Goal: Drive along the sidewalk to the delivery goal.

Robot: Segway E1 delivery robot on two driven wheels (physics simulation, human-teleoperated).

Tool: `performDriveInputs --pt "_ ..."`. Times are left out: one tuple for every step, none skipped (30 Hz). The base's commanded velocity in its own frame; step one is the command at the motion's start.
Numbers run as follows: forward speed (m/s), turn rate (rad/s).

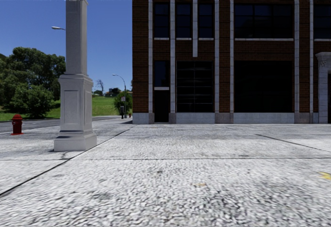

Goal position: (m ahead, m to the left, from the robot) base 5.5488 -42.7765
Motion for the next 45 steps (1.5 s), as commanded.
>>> performDriveInputs --pt "1.70 0.00" --pt "1.70 0.00" --pt "1.70 0.00" --pt "1.70 0.00" --pt "1.70 0.00" --pt "1.70 0.00" --pt "1.70 0.00" --pt "1.70 0.00" --pt "1.70 0.00" --pt "1.70 0.00" --pt "1.70 0.00" --pt "1.70 0.00" --pt "1.70 0.00" --pt "1.70 0.00" --pt "1.70 0.00" --pt "1.70 0.00" --pt "1.70 0.00" --pt "1.70 0.00" --pt "1.70 0.00" --pt "1.70 0.00" --pt "1.70 0.00" --pt "1.70 0.00" --pt "1.70 0.00" --pt "1.70 0.00" --pt "1.70 0.00" --pt "1.70 0.00" --pt "1.70 0.00" --pt "1.70 0.00" --pt "1.70 0.00" --pt "1.70 0.00" --pt "1.70 0.00" --pt "1.70 0.00" --pt "1.70 0.00" --pt "1.70 0.00" --pt "1.70 0.00" --pt "1.70 0.00" --pt "1.70 0.00" --pt "1.70 0.00" --pt "1.70 -0.02" --pt "1.70 -0.02" --pt "1.70 -0.15" --pt "1.70 -0.24" --pt "1.70 -0.31" --pt "1.70 -0.31" --pt "1.70 -0.37"
